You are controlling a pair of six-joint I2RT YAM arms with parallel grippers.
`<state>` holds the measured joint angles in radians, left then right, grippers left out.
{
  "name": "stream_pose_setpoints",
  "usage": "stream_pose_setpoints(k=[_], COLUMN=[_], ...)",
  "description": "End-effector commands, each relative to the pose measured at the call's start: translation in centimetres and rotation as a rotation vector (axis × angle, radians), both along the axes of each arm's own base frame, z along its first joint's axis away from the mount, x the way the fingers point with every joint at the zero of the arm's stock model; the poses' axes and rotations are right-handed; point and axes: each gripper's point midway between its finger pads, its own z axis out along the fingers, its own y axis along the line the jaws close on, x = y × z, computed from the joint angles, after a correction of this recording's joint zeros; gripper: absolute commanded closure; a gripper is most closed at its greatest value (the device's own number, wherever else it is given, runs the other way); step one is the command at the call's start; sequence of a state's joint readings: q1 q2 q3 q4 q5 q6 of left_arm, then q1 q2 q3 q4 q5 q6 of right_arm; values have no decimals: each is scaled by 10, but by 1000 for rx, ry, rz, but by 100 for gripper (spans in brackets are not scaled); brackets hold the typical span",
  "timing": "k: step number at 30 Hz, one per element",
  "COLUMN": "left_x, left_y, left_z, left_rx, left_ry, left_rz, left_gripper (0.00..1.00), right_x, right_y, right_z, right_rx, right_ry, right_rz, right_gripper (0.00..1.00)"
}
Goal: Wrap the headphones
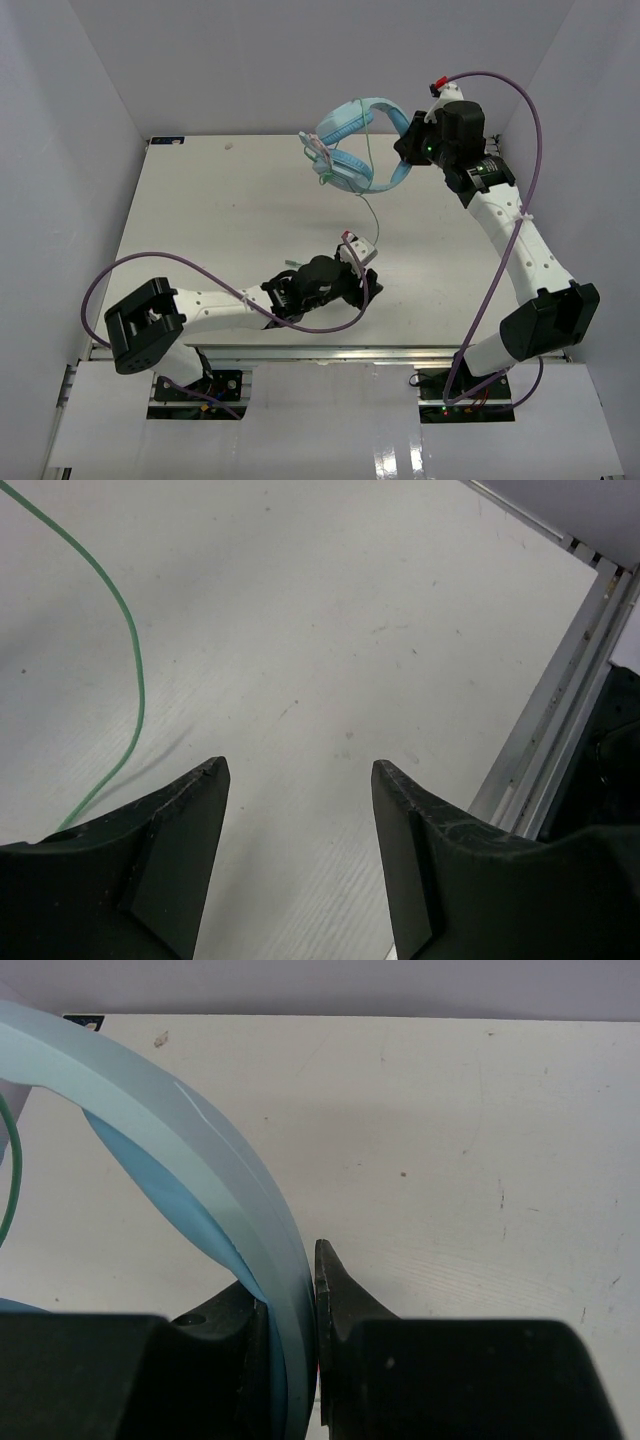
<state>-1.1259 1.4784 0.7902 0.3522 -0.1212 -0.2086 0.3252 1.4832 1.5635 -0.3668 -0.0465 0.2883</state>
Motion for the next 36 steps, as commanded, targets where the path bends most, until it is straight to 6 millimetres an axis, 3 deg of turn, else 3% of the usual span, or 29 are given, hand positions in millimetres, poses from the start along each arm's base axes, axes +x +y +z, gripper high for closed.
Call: stream_pose_setpoints(k=[1,6,9,17,21,26,29,33,36], left_x=[17,11,12,34,52,55,60,73,76], left_y=[4,31,51,76,77,62,60,46,41], left_z=[54,33,8,-38,-52,-89,-100,-100,-115], left_rx=[-167,-135,-44,148,222,325,356,345,368], left_ry=[-215,-305,-351,-344,-348,-309,-315,-319,-287], left_rz=[71,90,107,115,74,-149,-175,-206,-234], left_gripper=[27,22,18,16,17,20,20,20,26], right_x=[-15,-18,-19,-26,-30,-35,-36,-39,-41], right_y=[7,2,2,4,5,5,5,6,5], right_z=[60,65,65,65,65,67,66,65,69], right_rx=[141,147,152,159,160,157,158,162,166], right_ry=[-112,-117,-115,-113,-114,-120,-119,-118,-124], right_rz=[32,28,32,55,71,82,89,100,102], right_gripper=[92,92,92,92,92,92,92,92,92])
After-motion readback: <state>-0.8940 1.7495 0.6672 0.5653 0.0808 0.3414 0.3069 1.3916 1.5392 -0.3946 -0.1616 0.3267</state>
